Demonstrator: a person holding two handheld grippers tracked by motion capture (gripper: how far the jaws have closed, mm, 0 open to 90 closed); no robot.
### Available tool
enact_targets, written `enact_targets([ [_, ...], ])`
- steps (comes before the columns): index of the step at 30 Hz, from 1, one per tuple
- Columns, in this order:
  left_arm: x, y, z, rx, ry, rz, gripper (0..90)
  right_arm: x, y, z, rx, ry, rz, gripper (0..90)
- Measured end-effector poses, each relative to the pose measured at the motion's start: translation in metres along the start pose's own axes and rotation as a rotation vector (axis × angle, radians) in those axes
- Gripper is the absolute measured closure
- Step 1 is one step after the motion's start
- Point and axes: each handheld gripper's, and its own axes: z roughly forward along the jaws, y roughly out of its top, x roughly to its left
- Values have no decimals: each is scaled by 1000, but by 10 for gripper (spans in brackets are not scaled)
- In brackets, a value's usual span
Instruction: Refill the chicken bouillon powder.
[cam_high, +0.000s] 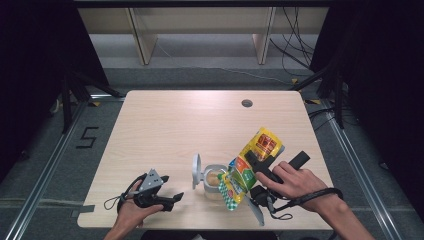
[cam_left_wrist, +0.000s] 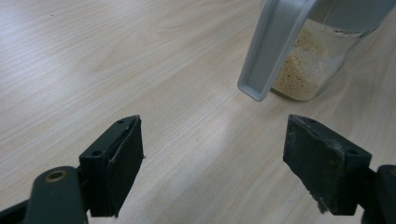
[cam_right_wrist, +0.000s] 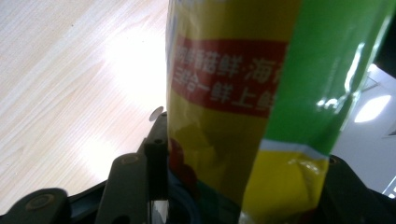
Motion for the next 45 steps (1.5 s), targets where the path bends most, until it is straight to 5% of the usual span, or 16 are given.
enact_targets([
  [14,-2,-1,1,-1,4,-27,198,5,-3,-6,25,15,54,530],
  [16,0,0,1,5,6,19,198,6,-3,-7,20,29,57,530],
  [22,0,0,0,13,5,15,198,8,-2,-8,23,14,61,531],
  [24,-2,-1,1,10,5,-14,198,5,-3,-5,7,0,13,531],
  [25,-1,0,1,15,-3,-7,198,6,-1,-5,20,15,44,531],
  [27,0,0,0,11,4,14,198,5,-1,-3,11,1,30,531],
  [30,-2,-1,1,-1,5,-23,198,2,-1,1,4,-6,9,532],
  [32,1,0,1,15,-4,18,198,5,-1,2,14,12,64,532],
  [34,1,0,0,19,1,21,198,1,-3,5,-2,-6,13,532],
  [36,0,0,1,5,-4,9,198,0,-3,5,-3,-6,13,532],
  [37,0,0,1,12,0,18,198,0,-3,4,4,-33,19,532],
  [38,-1,-1,2,1,2,0,198,0,0,3,9,16,61,532],
  [39,-2,-1,2,-1,-2,-32,198,0,0,3,9,16,61,532],
  [40,-2,-1,2,2,-1,-19,198,1,1,2,9,18,81,533],
  [43,0,0,1,8,-1,13,198,-3,1,2,-3,-30,10,533],
  [45,1,0,0,17,-3,21,198,-3,2,2,-2,-40,7,533],
])
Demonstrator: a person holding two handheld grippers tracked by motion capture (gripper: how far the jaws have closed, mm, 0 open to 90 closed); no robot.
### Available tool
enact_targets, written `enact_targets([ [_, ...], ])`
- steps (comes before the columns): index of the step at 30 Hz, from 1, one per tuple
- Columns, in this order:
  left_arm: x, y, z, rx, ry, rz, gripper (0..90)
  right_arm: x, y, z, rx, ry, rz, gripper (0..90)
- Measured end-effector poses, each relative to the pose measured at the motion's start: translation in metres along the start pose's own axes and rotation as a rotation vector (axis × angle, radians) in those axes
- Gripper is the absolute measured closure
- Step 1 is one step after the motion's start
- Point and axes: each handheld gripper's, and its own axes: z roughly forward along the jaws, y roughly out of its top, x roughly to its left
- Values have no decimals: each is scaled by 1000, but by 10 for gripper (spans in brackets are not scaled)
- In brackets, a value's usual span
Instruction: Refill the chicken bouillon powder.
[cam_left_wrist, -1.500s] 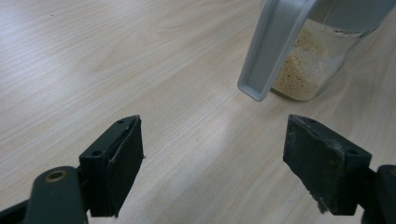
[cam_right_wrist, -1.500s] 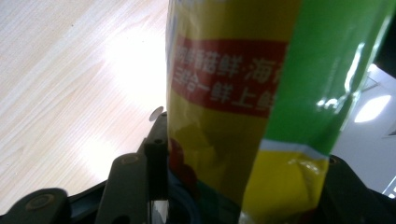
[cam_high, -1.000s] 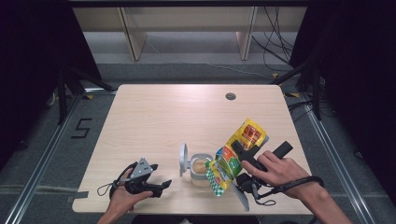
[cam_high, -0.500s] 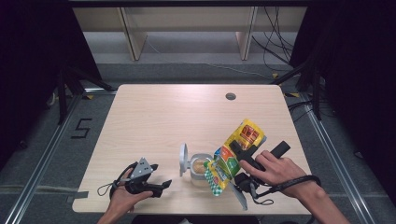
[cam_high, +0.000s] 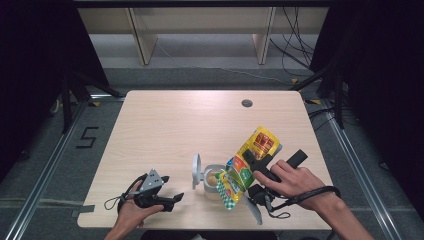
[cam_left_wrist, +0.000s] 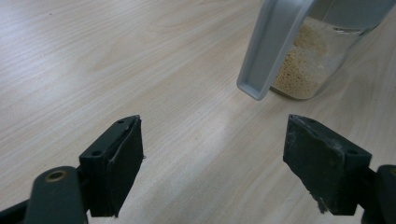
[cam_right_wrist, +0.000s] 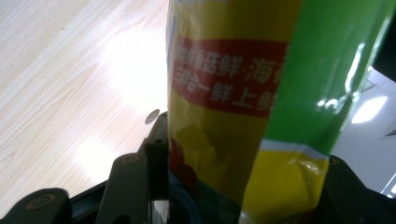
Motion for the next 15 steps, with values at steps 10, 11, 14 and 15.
enact_targets([
  [10,0,-1,1,-14,10,-5,198,-1,-1,8,-3,8,8,534],
  [11,0,-1,0,-16,8,-5,198,2,-1,7,14,22,54,534],
  [14,-2,-1,1,-18,5,-25,198,3,-1,6,13,11,53,534],
  [15,0,0,0,-14,9,-2,198,3,-2,6,1,2,22,534],
])
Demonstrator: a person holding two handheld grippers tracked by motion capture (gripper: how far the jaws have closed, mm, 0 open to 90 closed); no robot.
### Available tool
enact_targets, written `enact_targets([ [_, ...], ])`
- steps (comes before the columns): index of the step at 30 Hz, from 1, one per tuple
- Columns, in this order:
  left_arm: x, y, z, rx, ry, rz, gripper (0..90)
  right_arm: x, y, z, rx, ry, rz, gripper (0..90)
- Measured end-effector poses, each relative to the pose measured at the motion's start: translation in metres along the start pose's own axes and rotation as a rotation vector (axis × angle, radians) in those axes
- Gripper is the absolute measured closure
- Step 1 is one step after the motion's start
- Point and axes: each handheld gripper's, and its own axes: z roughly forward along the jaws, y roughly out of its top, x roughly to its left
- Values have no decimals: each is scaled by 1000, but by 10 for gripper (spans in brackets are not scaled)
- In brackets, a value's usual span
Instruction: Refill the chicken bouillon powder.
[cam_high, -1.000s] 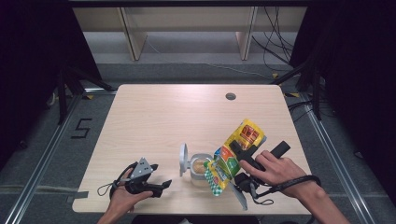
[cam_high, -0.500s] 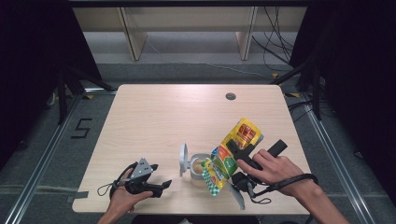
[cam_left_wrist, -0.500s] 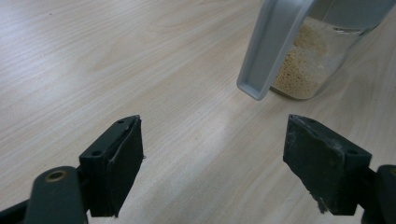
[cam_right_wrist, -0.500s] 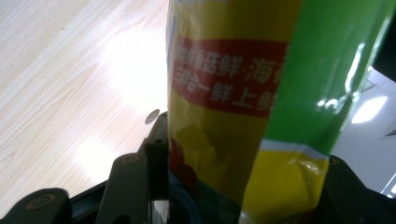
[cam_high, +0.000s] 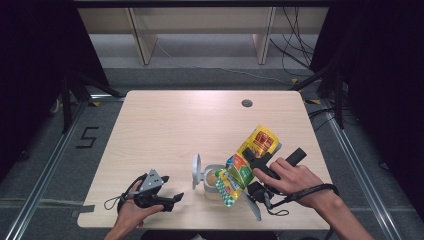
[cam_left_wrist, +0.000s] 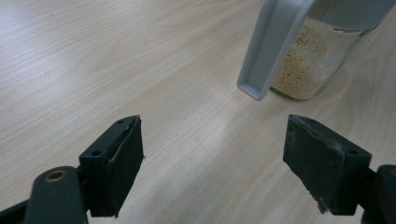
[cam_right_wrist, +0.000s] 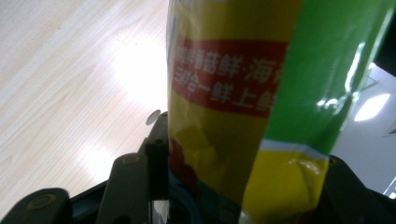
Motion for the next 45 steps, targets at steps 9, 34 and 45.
enact_targets([
  [9,0,0,0,13,-11,-3,198,7,-3,-3,-12,-2,7,536],
  [34,-1,-1,1,-5,1,-25,198,69,-8,4,-108,5,564,565],
  [45,2,-1,0,12,7,-3,198,93,-12,6,-162,-27,732,575],
])
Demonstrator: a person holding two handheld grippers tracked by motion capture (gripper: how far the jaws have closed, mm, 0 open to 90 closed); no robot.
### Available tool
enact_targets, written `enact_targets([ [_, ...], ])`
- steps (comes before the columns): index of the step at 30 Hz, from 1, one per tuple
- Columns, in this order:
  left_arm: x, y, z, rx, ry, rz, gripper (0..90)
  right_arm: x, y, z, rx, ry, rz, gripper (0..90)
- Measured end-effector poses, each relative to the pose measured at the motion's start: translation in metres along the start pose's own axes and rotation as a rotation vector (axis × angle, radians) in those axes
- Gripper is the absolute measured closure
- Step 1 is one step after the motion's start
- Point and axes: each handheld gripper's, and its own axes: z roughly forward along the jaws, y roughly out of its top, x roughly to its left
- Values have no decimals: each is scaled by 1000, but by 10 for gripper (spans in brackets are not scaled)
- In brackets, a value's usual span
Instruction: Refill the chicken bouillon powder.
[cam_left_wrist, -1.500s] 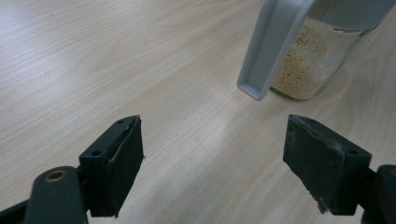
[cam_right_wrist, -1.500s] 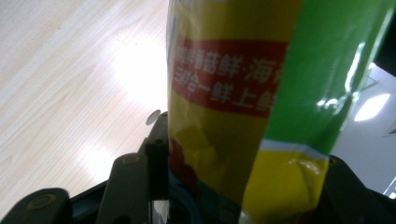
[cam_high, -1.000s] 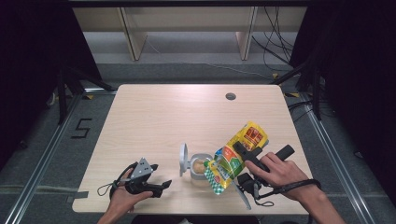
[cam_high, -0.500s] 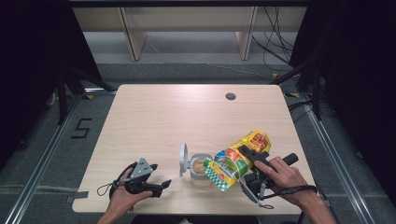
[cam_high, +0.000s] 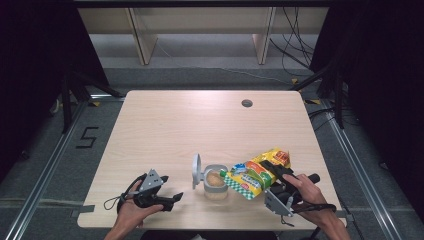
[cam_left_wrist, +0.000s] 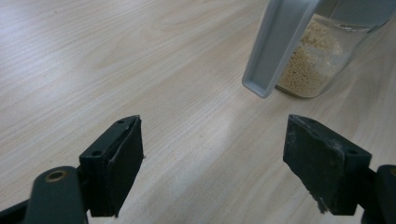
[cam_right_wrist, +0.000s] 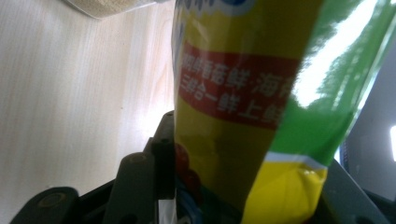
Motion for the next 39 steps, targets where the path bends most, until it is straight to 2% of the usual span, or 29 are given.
enact_targets([
  [1,-2,-1,2,-16,0,-43,198,1,-3,1,-15,6,9,576],
  [2,0,0,1,-3,7,-12,198,6,-8,2,-12,18,80,578],
  [4,0,0,1,-2,7,-13,198,6,-10,2,-14,18,83,579],
  [5,0,0,1,-5,7,-15,198,11,-14,3,-9,12,183,581],
  [9,-1,0,0,-12,0,-19,198,11,-17,6,-24,16,193,583],
  [10,0,0,0,-11,0,-18,198,9,-18,6,-29,11,161,584],
  [11,0,0,0,-10,-2,-19,198,11,-19,6,-29,16,218,586],
  [14,-1,0,0,-10,-2,-19,198,11,-22,9,-49,12,224,588],
  [15,-1,0,1,-3,3,-20,198,7,-24,10,-53,13,246,592],
  [16,-1,0,1,-3,3,-20,198,7,-24,10,-53,13,246,592],
  [17,-2,0,2,-11,-8,-37,198,4,-26,14,-72,21,310,598],
  [18,0,0,2,-1,-5,-13,198,4,-26,14,-72,21,310,598],
  [19,0,0,1,-1,3,1,198,3,-27,18,-89,33,359,601],
  [20,0,0,1,-1,3,1,198,3,-27,18,-89,33,359,601],
  [21,-2,0,1,-11,-6,-44,198,3,-31,24,-90,45,417,608],
  [22,-2,0,1,-11,-6,-44,198,3,-33,25,-97,45,432,611],
  [23,-1,0,0,-11,-1,-35,198,5,-35,26,-94,49,479,614],
  [25,0,0,1,-4,7,-19,198,5,-40,28,-103,47,523,623],
  [28,-1,0,1,17,0,-20,198,5,-45,31,-120,45,548,628],
  [29,-4,0,3,-4,-10,-39,198,5,-47,34,-130,43,586,634],
  [30,-4,0,3,-4,-10,-39,198,5,-47,34,-130,43,586,634],
  [31,-3,0,2,2,4,-17,198,5,-48,37,-134,44,633,641],
  [32,-4,0,2,-15,-1,-36,198,4,-48,40,-142,44,650,644],
  [34,-4,0,2,-8,5,-35,198,4,-49,41,-144,45,660,646],
  [35,-2,0,2,-12,3,-22,198,3,-50,46,-155,40,700,651],
  [36,-2,0,1,4,5,-27,198,3,-50,46,-155,40,700,651],
  [37,-4,-1,2,-18,3,-45,198,2,-50,48,-157,30,717,656],
  [39,-2,0,1,-7,6,-11,198,1,-54,53,-185,36,792,665],
])
